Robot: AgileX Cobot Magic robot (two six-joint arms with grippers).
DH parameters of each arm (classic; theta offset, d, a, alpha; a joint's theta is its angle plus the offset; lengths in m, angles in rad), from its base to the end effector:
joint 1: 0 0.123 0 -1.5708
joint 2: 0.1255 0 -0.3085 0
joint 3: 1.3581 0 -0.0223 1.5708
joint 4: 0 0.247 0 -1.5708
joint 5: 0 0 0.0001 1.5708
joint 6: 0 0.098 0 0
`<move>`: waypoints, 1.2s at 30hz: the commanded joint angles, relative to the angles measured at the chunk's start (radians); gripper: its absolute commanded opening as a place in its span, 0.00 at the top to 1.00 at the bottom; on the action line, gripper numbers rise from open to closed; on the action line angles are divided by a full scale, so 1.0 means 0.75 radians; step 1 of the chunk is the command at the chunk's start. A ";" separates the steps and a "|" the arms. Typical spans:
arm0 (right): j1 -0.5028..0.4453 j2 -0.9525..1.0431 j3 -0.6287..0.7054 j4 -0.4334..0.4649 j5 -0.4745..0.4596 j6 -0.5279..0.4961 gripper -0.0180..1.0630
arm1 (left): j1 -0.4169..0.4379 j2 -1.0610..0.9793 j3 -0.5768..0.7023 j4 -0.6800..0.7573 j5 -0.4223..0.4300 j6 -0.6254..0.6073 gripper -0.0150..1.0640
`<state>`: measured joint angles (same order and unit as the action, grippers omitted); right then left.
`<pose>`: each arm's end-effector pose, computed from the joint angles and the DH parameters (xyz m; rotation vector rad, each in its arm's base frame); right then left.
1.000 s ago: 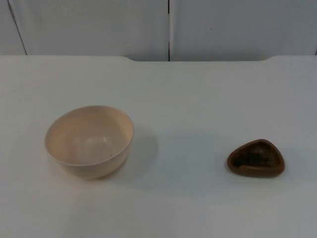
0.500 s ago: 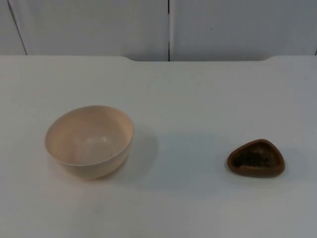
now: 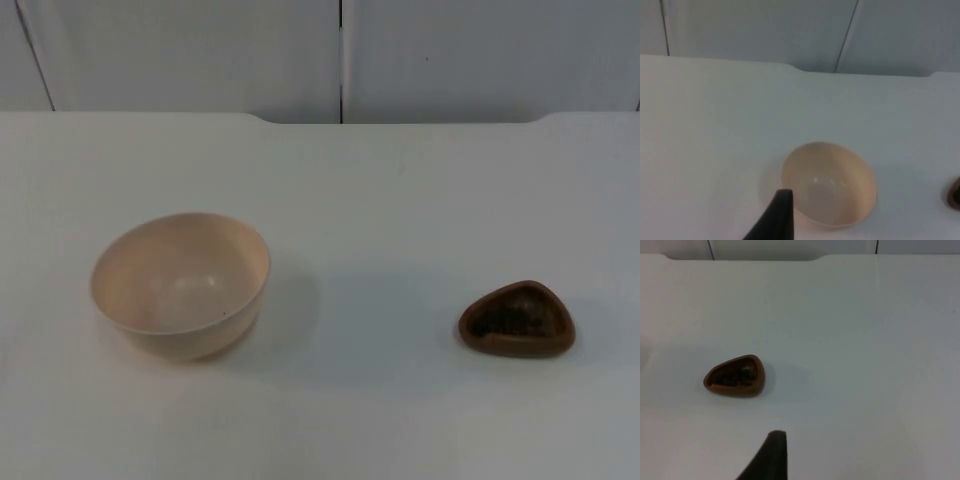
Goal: Pick up the bowl with the left hand and pour the coffee beans from the cup into the bowl with the right hand.
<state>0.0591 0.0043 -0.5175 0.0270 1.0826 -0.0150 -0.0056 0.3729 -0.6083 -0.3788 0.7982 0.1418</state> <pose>-0.0280 0.0007 0.2754 -0.0779 2.0518 0.0597 0.0416 -0.0262 0.3297 0.0475 2.0100 -0.3552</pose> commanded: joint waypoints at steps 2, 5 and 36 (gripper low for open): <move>-0.007 -0.006 0.004 -0.003 -0.005 -0.004 0.01 | -0.005 0.045 -0.012 -0.056 -0.029 0.024 0.01; -0.007 -0.006 0.004 -0.003 -0.005 -0.004 0.01 | -0.005 0.069 -0.012 -0.056 -0.029 0.024 0.01; -0.007 -0.006 0.004 -0.003 -0.005 -0.004 0.01 | -0.005 0.801 -0.329 -0.223 0.026 0.294 0.04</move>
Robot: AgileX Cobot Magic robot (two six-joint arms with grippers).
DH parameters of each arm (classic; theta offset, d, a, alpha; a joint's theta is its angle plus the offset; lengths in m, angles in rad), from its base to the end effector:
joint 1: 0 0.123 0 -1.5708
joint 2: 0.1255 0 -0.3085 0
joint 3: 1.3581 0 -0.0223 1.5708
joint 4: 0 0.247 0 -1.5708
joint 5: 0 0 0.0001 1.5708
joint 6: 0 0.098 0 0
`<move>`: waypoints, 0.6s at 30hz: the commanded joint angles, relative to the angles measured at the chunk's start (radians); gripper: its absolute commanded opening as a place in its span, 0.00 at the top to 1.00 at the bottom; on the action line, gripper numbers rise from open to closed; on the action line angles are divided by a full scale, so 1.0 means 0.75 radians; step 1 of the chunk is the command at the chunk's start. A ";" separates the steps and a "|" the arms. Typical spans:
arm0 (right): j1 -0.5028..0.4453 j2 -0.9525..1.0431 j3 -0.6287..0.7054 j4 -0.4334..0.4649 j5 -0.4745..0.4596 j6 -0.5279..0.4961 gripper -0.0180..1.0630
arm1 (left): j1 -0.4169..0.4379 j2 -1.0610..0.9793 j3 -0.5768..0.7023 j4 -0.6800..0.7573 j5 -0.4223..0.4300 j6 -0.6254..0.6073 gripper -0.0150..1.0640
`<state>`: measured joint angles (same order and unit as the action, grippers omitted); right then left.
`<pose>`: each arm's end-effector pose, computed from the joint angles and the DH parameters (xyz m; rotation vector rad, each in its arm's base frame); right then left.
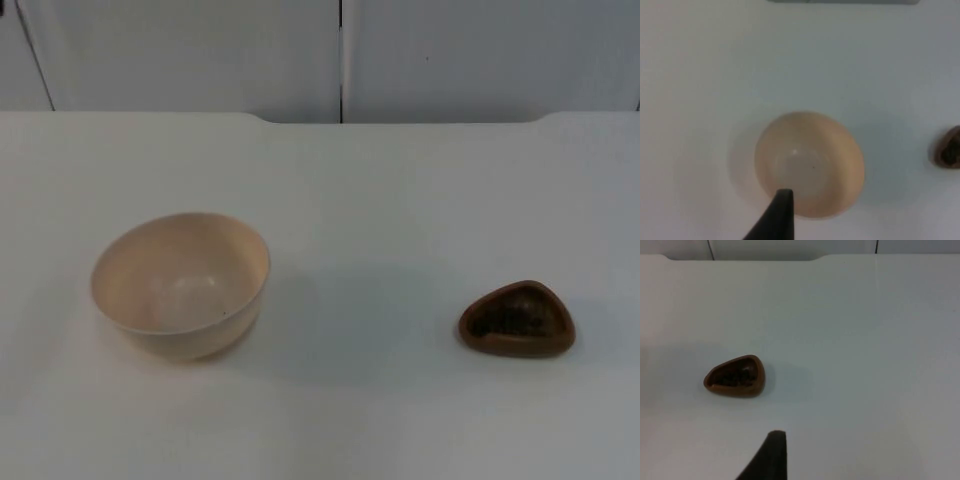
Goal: Pick up the bowl with the left hand and pour the coffee beans from the cup into the bowl with the right hand.
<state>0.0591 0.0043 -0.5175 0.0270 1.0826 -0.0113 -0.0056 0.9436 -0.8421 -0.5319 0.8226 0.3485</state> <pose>-0.0280 0.0007 0.2754 -0.0741 2.0519 0.0620 0.1644 -0.0374 0.3493 0.1590 2.3049 -0.4624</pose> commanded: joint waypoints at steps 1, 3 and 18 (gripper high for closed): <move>-0.007 -0.006 0.004 -0.003 -0.005 -0.009 0.01 | -0.005 0.082 -0.025 -0.018 -0.007 0.019 0.04; -0.007 -0.006 0.004 -0.003 -0.005 -0.009 0.01 | -0.005 0.115 -0.034 -0.021 -0.007 0.019 0.04; -0.007 -0.006 0.004 -0.003 -0.005 -0.009 0.01 | -0.005 0.483 -0.081 -0.083 -0.066 0.054 0.04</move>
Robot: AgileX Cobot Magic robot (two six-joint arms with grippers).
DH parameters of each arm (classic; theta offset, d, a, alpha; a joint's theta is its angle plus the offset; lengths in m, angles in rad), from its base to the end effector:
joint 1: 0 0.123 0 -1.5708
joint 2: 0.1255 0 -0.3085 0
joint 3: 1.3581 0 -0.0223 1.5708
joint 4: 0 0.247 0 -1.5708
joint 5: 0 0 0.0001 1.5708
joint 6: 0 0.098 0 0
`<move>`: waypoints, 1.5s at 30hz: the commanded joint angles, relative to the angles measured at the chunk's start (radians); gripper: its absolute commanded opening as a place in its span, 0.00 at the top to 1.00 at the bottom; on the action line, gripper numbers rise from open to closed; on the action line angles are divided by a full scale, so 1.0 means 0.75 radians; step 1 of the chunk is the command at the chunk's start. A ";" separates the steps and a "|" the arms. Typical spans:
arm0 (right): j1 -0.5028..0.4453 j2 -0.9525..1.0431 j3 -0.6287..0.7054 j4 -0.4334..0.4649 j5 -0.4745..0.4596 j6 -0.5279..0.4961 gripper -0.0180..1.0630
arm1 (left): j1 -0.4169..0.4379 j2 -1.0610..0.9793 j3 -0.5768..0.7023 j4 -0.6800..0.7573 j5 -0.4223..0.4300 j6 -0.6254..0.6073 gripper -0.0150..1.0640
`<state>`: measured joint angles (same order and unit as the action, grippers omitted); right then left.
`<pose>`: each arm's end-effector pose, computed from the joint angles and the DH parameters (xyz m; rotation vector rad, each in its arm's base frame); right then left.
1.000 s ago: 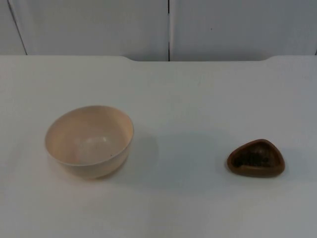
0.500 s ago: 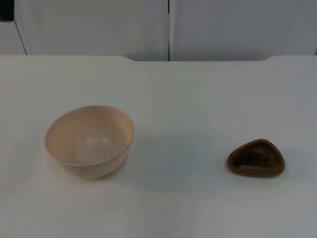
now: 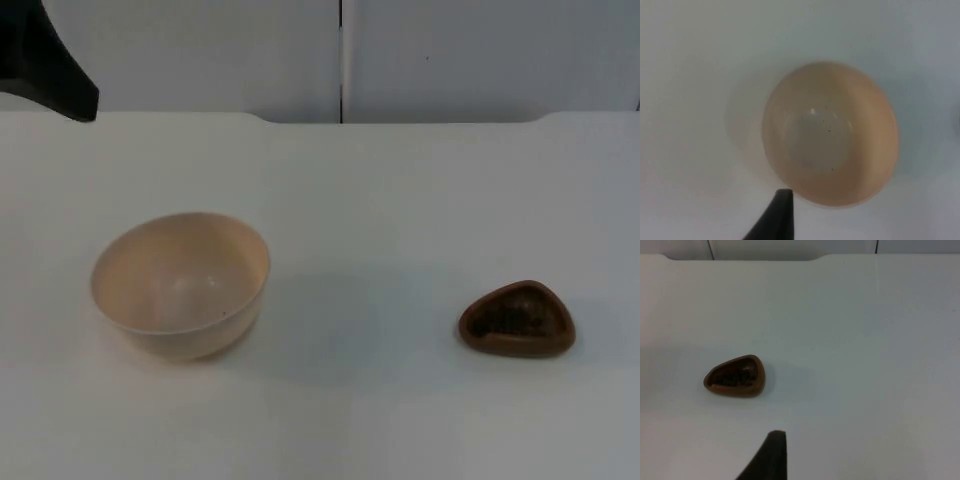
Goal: Pick up the bowl with the left hand and pour the coffee beans from the cup into the bowl with the right hand.
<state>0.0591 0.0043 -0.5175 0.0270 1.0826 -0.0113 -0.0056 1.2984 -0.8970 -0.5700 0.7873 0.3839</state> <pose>-0.0280 0.0007 0.2754 -0.0741 2.0519 0.0620 0.2441 -0.0389 0.2960 0.0992 2.5518 -0.5234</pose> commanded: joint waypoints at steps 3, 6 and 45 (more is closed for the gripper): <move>-0.007 -0.006 0.004 -0.003 -0.005 -0.009 0.01 | -0.005 0.110 -0.008 -0.032 -0.042 0.004 0.04; -0.007 -0.006 0.004 -0.003 -0.005 -0.009 0.01 | -0.005 0.168 -0.008 -0.044 -0.056 0.001 0.04; -0.007 -0.006 0.004 -0.003 -0.005 -0.009 0.01 | 0.116 0.811 -0.008 -0.502 -0.251 0.247 0.04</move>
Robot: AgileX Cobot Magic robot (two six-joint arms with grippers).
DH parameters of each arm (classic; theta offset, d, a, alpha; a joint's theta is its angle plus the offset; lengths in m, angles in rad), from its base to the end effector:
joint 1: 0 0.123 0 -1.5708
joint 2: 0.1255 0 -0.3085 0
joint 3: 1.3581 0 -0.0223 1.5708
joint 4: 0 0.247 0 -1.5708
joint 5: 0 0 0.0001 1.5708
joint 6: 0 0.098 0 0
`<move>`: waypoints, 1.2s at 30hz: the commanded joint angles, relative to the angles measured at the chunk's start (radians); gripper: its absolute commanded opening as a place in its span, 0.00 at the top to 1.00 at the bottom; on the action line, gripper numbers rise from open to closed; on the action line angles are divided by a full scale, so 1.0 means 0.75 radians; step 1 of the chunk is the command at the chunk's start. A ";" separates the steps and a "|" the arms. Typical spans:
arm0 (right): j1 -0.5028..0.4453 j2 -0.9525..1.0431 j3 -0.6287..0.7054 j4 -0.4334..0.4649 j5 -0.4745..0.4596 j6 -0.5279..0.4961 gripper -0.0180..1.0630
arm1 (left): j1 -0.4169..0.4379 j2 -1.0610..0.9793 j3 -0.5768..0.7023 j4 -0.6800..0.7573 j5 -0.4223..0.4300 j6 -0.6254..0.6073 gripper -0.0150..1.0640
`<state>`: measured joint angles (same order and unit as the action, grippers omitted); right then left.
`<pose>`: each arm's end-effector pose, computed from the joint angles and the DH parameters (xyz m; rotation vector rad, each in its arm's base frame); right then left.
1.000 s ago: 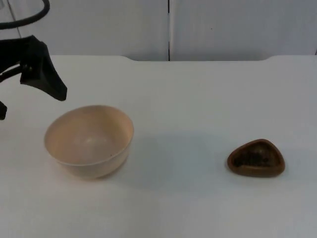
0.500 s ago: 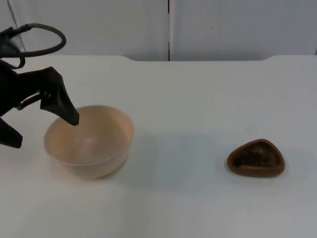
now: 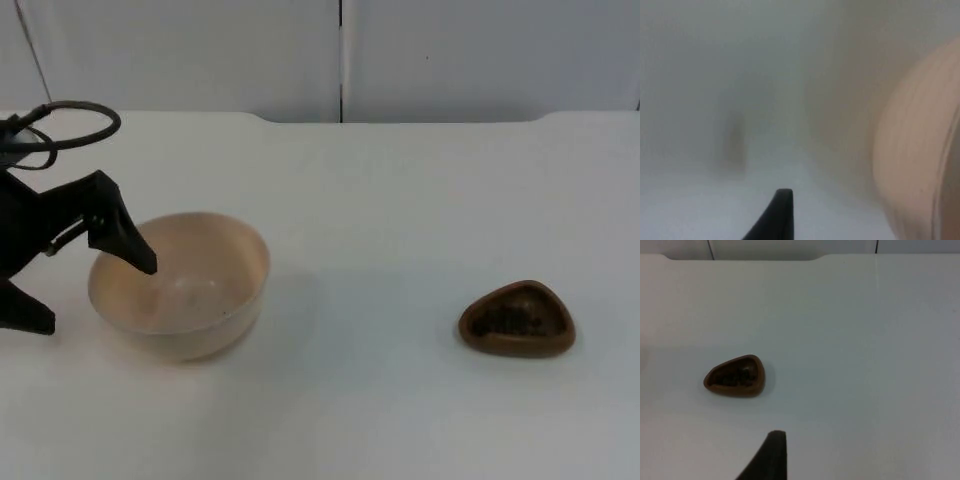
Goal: Pick up the bowl with the left hand and pour the coffee beans from the cup into the bowl with the right hand.
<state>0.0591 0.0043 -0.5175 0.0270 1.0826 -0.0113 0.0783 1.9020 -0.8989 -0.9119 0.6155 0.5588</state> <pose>-0.0280 0.0007 0.2754 -0.0741 2.0519 0.0620 0.3279 -0.0192 0.1330 -0.3865 2.8289 -0.7177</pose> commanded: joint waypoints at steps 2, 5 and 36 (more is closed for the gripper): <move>-0.007 -0.006 0.004 -0.003 -0.005 -0.009 0.01 | 0.004 0.034 -0.005 -0.058 -0.049 0.022 0.04; -0.007 -0.006 0.004 -0.003 -0.005 -0.009 0.01 | 0.004 0.066 -0.005 -0.058 -0.061 0.027 0.04; -0.007 -0.006 0.004 -0.003 -0.005 -0.011 0.01 | -0.010 0.035 -0.005 -0.164 0.000 0.051 0.93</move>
<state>0.0591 0.0043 -0.5175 0.0270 1.0826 -0.0132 0.0783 1.9565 -0.8996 -1.0208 0.6088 0.5983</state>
